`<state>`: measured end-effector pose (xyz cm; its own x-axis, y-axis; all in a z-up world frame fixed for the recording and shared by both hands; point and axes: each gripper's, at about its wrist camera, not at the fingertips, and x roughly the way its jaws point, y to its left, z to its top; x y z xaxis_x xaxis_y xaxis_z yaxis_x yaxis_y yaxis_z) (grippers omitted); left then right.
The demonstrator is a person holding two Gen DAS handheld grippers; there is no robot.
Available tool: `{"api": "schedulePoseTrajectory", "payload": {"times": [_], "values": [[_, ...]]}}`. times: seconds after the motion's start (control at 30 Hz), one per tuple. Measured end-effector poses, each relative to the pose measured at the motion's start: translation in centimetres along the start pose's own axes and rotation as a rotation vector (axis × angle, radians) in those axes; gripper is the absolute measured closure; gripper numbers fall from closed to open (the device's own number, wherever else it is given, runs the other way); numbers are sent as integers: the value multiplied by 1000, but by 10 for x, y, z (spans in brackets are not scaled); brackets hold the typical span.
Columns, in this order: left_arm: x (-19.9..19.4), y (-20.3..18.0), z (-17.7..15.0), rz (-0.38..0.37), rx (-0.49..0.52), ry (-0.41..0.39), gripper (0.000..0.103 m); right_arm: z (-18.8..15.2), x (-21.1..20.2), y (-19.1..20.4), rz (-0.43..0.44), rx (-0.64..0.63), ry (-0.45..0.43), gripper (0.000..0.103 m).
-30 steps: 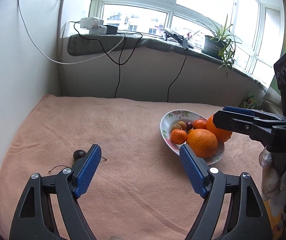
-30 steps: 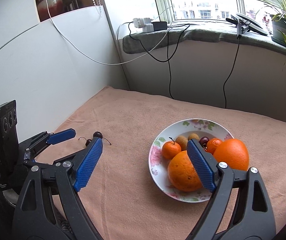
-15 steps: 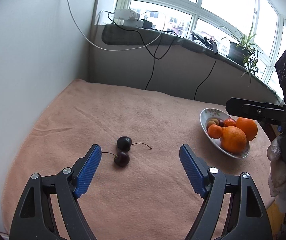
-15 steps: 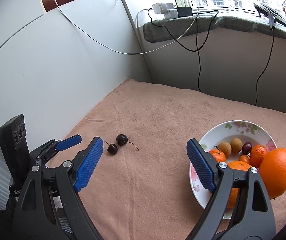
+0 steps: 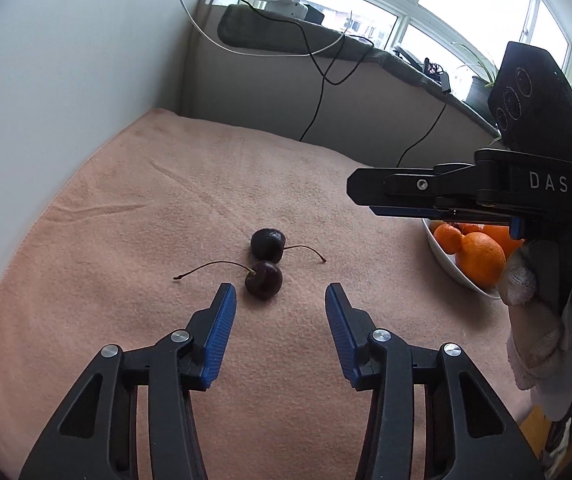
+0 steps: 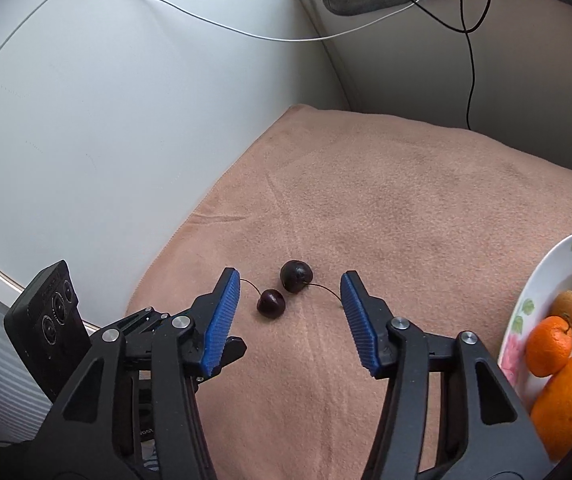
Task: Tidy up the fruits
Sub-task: 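Grasp a dark cherry with the right gripper while the left gripper grasps the other cherry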
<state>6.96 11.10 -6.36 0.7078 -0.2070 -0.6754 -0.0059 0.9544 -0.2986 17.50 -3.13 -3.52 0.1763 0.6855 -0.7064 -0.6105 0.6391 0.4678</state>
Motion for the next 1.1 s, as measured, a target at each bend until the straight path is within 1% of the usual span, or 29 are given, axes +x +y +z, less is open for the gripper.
{"api": "schedulePoseTrajectory", "payload": {"times": [0.1, 0.37, 0.73, 0.83, 1.1], "values": [[5, 2, -1, -2, -4, 11, 60, 4, 15, 1, 12, 8, 27, 54], [12, 4, 2, 12, -1, 21, 60, 8, 43, 0, 11, 12, 73, 55], [19, 11, 2, 14, -11, 28, 60, 12, 59, -1, 20, 27, 102, 56], [20, 11, 3, 13, -10, 33, 60, 13, 66, 0, 26, 31, 115, 61], [30, 10, 7, 8, -5, 49, 60, 14, 79, 3, 3, 27, 137, 62]]}}
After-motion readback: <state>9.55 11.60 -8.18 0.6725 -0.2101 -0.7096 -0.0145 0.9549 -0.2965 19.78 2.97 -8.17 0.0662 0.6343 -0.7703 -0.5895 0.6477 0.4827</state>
